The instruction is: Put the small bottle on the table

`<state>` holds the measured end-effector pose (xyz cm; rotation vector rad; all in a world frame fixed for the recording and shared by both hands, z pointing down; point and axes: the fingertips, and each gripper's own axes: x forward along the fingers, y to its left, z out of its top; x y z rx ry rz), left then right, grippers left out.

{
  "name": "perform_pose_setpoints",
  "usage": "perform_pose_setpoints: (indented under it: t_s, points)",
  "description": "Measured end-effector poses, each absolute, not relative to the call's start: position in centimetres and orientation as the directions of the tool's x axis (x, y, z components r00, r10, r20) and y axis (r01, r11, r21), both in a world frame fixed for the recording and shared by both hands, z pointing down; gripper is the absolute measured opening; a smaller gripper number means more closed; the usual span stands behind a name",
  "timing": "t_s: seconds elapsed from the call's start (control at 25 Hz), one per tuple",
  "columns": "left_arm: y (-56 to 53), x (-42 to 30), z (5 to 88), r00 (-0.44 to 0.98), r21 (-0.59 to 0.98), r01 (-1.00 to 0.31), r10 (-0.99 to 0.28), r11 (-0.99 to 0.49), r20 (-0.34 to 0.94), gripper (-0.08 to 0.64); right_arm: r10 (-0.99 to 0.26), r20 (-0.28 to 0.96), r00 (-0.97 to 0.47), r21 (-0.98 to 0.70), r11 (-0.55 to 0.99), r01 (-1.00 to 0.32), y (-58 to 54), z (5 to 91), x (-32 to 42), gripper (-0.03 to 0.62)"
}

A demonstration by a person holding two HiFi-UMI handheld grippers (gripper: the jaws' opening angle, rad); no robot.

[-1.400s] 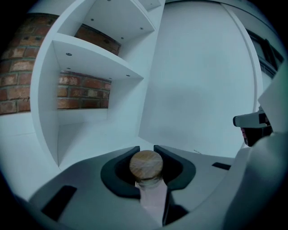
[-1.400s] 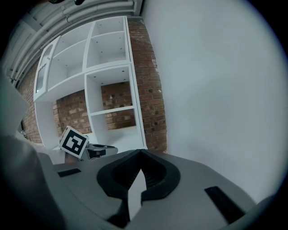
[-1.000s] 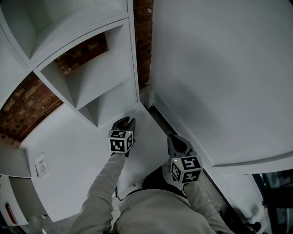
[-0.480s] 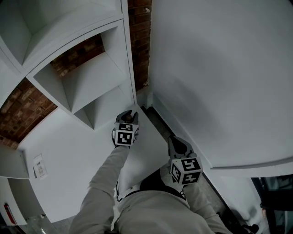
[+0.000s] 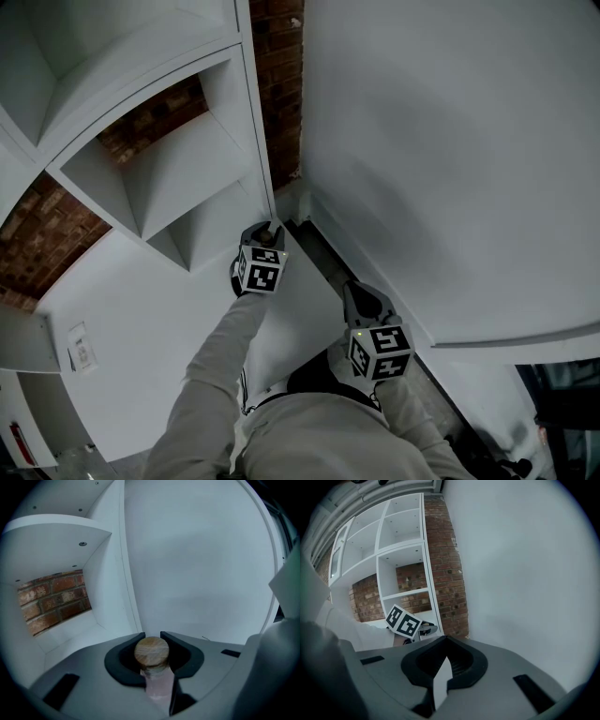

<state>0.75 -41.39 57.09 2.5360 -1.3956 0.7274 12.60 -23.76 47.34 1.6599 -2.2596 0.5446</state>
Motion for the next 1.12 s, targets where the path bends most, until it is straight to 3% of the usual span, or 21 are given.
perform_pose_setpoints:
  t_s: [0.4,0.72,1.12]
  points:
    - [-42.2,1.0,57.3,0.440,-0.106,-0.827,-0.754,-0.552,0.488,0.121,-0.844,0.441,-0.305,-0.133,0.275,-0.952,-23.6,47.4,12.3,0.028]
    - [-42.1,0.5,56.6,0.458,-0.050,-0.845,-0.769,-0.532,0.447,0.225,-0.840,0.444,-0.313,-0.135,0.282,-0.950,-23.2,47.6,12.2,0.028]
    - [-40.3,-1.8,53.6,0.454,0.046,-0.881,-0.811,-0.472,0.370,0.243,-0.838,0.435,-0.329,-0.138,0.300,-0.944,-23.3,47.3,11.6,0.028]
